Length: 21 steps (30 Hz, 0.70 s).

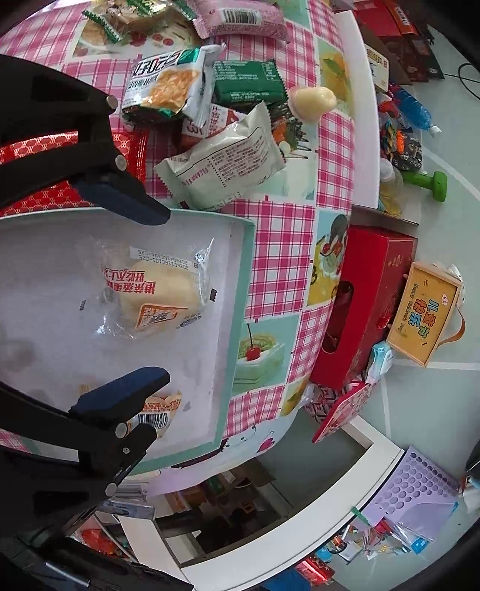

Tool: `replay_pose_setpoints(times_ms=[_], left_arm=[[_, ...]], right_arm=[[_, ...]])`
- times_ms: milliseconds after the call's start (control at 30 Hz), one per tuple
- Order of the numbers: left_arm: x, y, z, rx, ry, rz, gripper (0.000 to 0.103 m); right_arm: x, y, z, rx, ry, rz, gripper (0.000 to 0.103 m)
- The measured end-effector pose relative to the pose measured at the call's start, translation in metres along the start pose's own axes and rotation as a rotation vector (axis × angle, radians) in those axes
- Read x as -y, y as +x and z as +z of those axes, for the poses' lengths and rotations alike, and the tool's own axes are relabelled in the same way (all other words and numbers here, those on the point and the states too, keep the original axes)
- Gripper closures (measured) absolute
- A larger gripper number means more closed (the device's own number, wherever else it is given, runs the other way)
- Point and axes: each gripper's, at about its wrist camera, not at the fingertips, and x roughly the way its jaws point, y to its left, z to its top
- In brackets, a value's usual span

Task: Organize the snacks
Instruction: 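Open left tool to drop the bun while right tool releases the bread packet, then move both open tools from the tray back toward the snack pile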

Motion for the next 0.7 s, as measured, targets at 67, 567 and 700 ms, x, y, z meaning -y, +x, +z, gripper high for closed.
replay_pose_setpoints(times_ms=[67,567,700], left_arm=[[-0.001,-0.005,0.002,-0.002,0.000,0.021,0.020],[-0.017,-0.006,0.001,-0.019,-0.033,0.128,0.002],[-0.018,-0.004,0.001,-0.019,-0.028,0.143,0.002]], right_arm=[[0.000,0.000,0.000,-0.003,0.001,-0.004,0.059],[0.003,0.013,-0.003,-0.052,-0.006,-0.043,0.000],[0.006,0.015,-0.003,-0.064,0.004,-0.056,0.000]])
